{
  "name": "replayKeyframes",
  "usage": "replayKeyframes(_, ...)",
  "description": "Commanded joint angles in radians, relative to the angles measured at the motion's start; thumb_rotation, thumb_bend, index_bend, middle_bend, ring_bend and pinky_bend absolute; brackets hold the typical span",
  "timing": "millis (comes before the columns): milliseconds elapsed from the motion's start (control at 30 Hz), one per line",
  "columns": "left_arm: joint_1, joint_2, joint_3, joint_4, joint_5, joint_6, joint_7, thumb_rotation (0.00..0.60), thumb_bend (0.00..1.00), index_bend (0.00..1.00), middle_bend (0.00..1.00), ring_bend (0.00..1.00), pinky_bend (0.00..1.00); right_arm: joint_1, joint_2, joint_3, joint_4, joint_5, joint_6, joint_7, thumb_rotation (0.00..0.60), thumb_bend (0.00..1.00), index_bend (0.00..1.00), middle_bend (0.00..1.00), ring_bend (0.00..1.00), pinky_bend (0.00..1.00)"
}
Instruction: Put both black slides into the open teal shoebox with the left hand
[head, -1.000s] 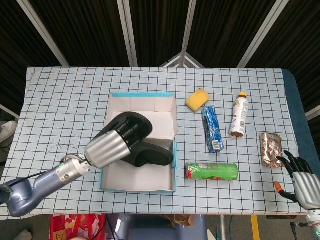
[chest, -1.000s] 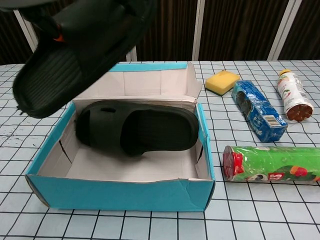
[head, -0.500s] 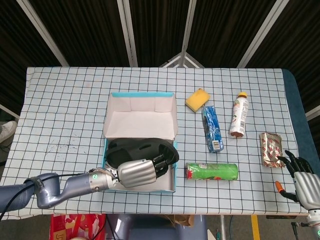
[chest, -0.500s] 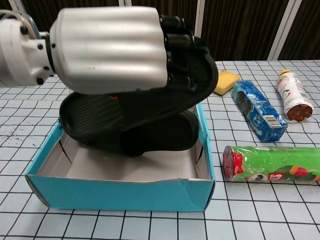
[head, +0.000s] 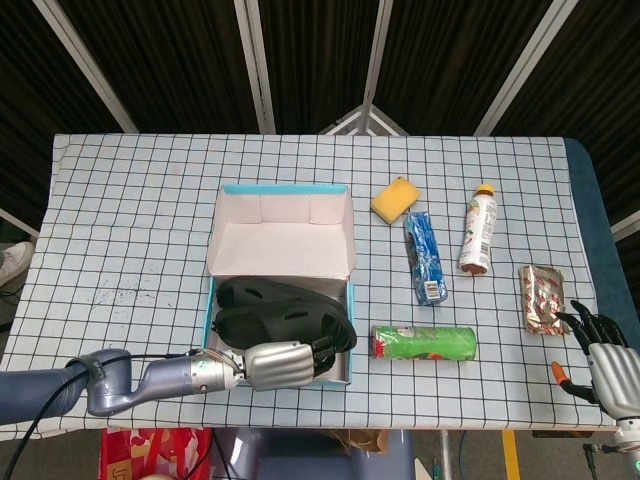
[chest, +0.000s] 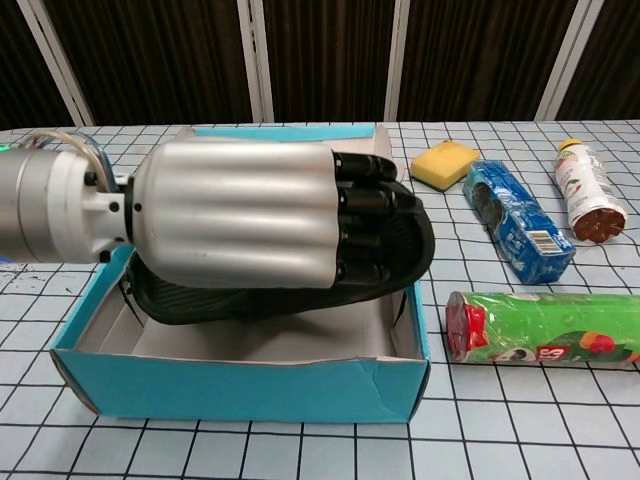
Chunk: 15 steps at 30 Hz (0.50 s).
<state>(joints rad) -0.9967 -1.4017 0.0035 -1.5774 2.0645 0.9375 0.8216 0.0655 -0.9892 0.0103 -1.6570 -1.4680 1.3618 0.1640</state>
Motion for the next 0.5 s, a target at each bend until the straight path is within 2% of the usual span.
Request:
replayKeyframes(33,-0.004,-0.017,0.015,0.014,0.014,-0.005,-0.013,0.6,0.45,0.52,0.56,0.12,0.19,0.0,0.0,0.001,0.0,0.003,-0.002,0.002,0.6,0.39,0.17,0.05,0.13,0.07)
replayKeyframes(333,0.008,-0.052,0.08,0.042,0.013,-0.039,-0.08,0.6,0.45,0.51,0.56,0.13,0.21,-0.002,0.001,0.002,-0.001,0.008,-0.002,0.002,0.6,0.39,0.17,0.05,0.13,0.07)
replayKeyframes(500,0.01,-0.085,0.094,0.085,-0.007,-0.065,-0.119,0.6,0.45,0.5,0.56,0.13,0.21,-0.001,0.0,0.002,-0.002,0.009,-0.004,-0.004,0.6,0.39,0.17,0.05,0.13,0.07)
